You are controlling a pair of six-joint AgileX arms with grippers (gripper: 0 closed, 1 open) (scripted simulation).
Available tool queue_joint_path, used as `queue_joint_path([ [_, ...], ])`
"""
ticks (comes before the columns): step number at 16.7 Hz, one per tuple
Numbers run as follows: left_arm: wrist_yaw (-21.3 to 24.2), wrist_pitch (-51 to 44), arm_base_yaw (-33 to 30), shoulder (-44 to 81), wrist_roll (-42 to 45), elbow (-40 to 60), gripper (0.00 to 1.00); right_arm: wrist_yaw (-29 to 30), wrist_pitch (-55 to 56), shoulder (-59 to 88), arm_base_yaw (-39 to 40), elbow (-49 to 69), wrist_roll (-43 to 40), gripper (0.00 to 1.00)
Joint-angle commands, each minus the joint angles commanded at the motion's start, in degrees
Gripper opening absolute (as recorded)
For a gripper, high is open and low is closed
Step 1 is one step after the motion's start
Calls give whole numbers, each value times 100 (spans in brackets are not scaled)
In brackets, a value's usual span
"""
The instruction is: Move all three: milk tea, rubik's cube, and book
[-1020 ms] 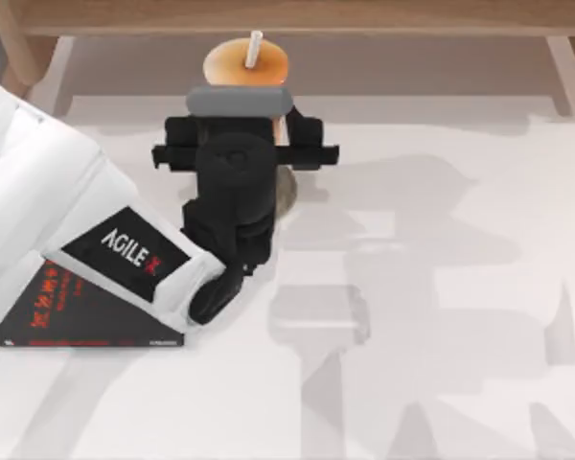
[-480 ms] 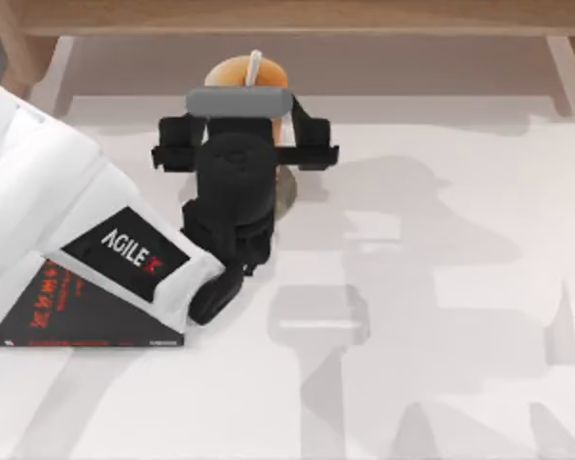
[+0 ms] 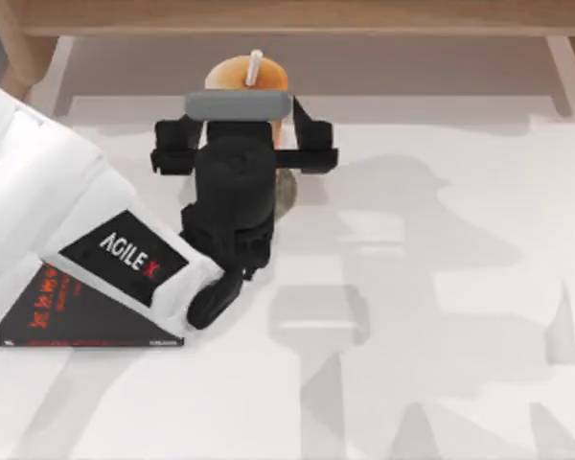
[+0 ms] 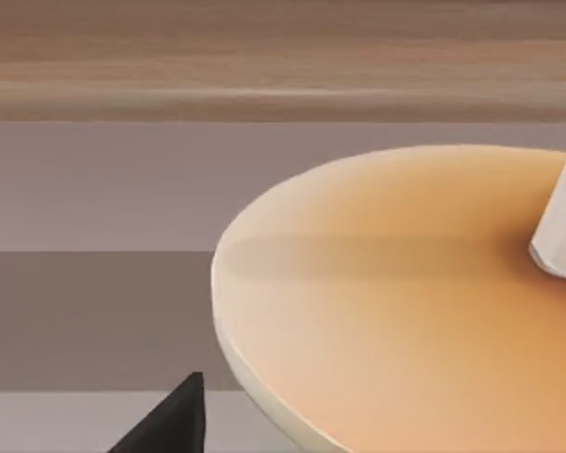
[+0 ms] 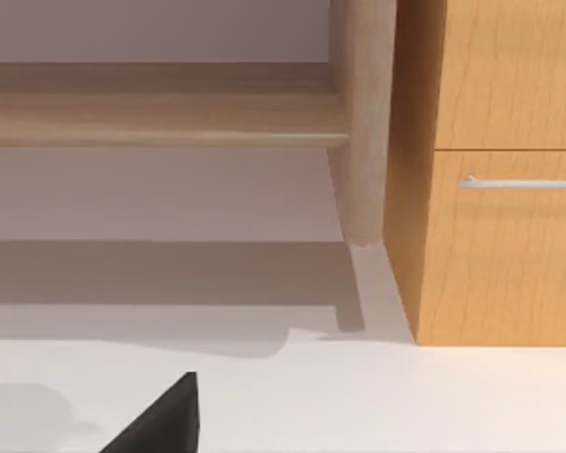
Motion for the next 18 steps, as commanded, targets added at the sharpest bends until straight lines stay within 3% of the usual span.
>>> queue_joint_path([
  [9, -232, 210, -202, -249, -25, -515, 100, 0, 0, 0, 0, 0, 0, 100],
  [18, -441, -808, -403, -1457, -43, -709, 100, 0, 0, 0, 0, 0, 0, 100],
])
